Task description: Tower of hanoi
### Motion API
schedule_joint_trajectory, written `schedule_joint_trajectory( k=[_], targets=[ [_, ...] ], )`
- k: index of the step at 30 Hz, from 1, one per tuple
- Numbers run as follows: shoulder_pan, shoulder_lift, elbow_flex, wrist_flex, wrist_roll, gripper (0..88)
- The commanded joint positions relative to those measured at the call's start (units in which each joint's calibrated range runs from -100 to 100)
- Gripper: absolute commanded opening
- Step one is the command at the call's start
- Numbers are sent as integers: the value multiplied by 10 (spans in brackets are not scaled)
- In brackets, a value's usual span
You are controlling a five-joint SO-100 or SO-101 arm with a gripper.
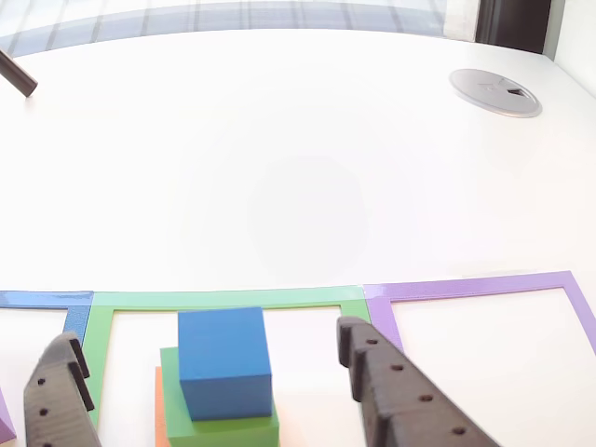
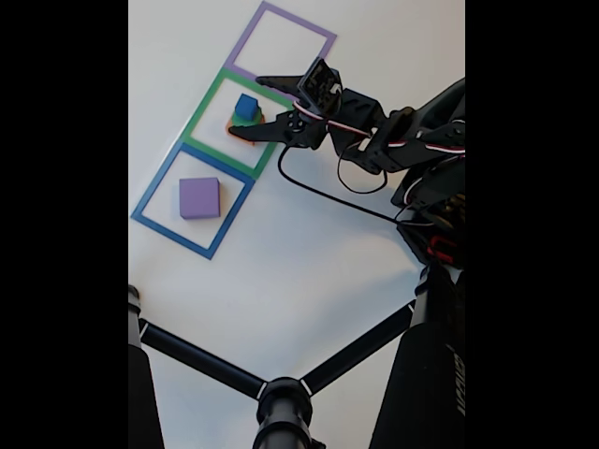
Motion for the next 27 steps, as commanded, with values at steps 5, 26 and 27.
schedule_joint_trajectory(
  k=[5,26,27],
  targets=[
    [-16,53,-15,-55,5,279],
    [-39,83,-40,-63,5,172],
    [-40,83,-40,-63,5,164]
  ],
)
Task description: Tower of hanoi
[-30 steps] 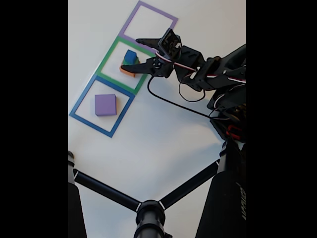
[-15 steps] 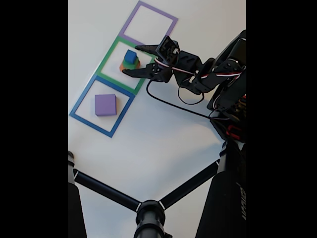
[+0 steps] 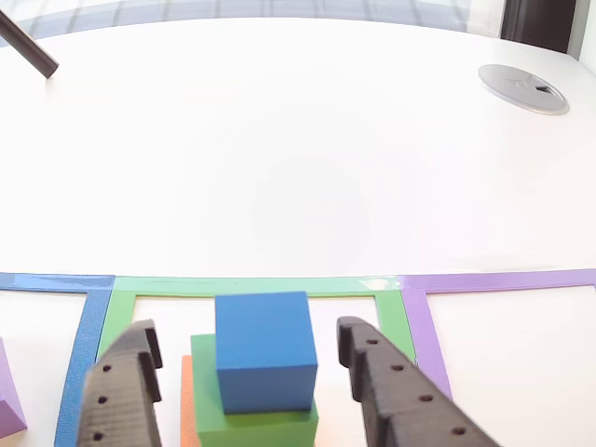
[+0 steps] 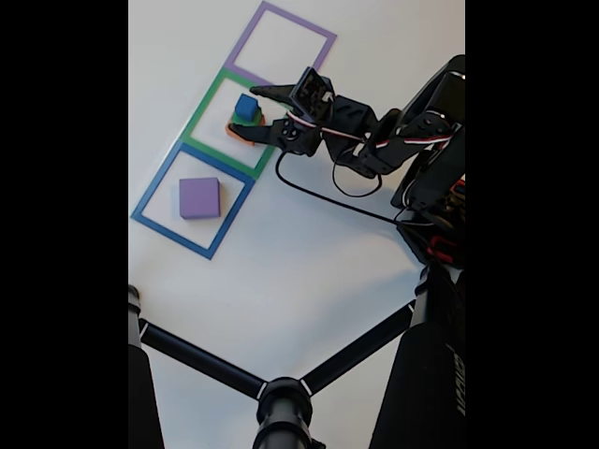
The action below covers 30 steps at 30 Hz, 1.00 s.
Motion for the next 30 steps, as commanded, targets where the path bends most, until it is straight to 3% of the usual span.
schedule_joint_trajectory(
  k=[1,17,30],
  targets=[
    [-9,-2,-15,-12,5,155],
    [-11,-2,-8,-9,5,46],
    [-20,-45,-12,9,5,39]
  ],
)
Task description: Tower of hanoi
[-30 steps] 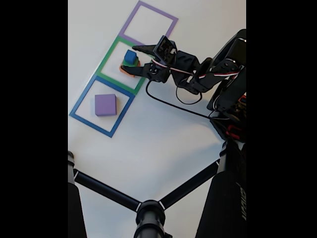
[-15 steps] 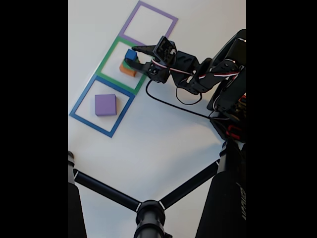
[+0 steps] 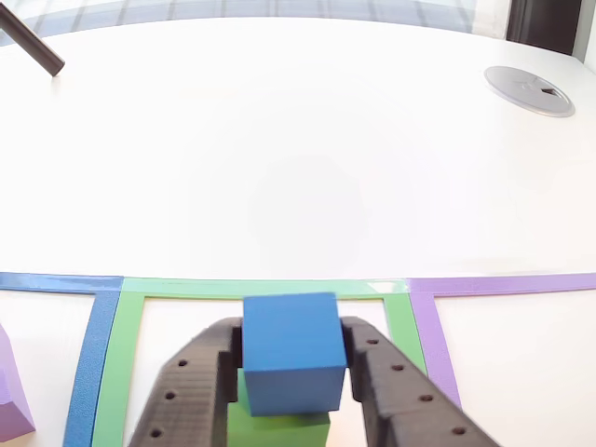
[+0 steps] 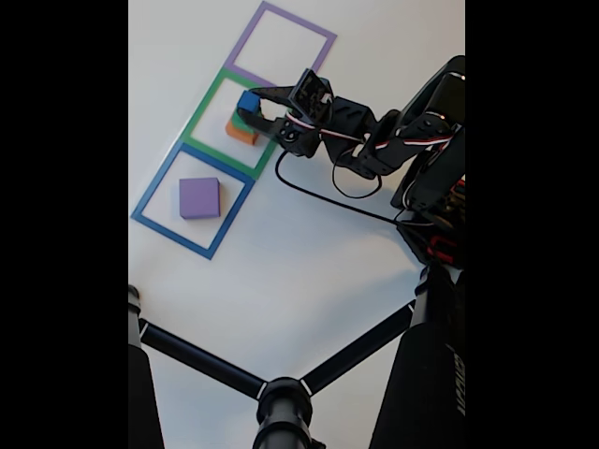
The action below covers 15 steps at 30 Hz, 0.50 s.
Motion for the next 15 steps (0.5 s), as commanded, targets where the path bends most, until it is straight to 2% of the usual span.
schedule_joint_trajectory(
  k=[1,4,6,15],
  targets=[
    [-12,-61,-15,26,5,39],
    [-13,-139,-34,121,5,37],
    [-13,-210,-61,228,5,36],
    [-18,-460,-344,892,5,35]
  ],
)
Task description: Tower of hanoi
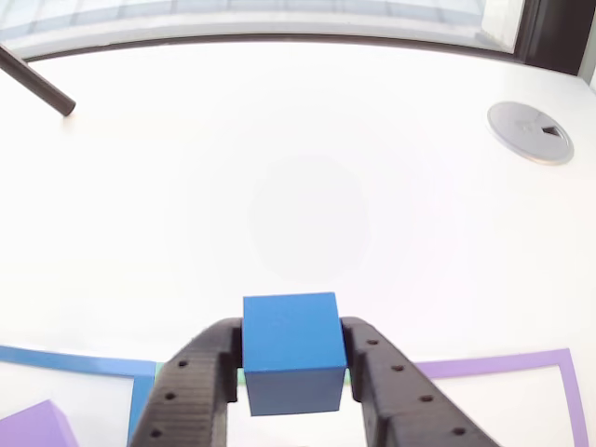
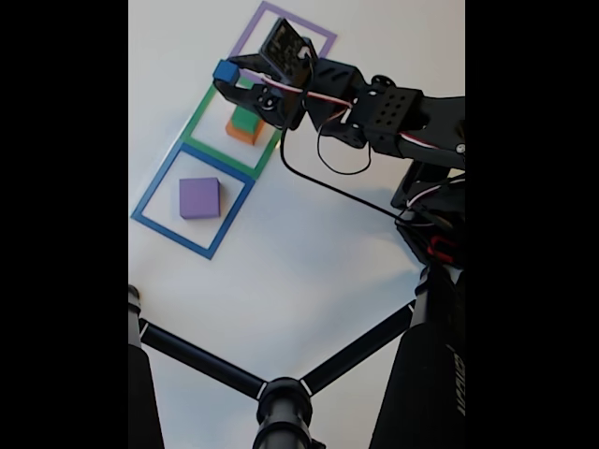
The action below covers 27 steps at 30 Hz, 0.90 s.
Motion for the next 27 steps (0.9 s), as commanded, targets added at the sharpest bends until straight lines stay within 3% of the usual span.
schedule_joint_trajectory(
  k=[1,4,11,19,27],
  targets=[
    [-17,-103,-179,361,5,35],
    [-40,-113,-296,510,5,35],
    [-98,-115,-451,684,-1,35],
    [-167,-113,-559,788,-50,34],
    [-237,-115,-605,827,-84,34]
  ],
)
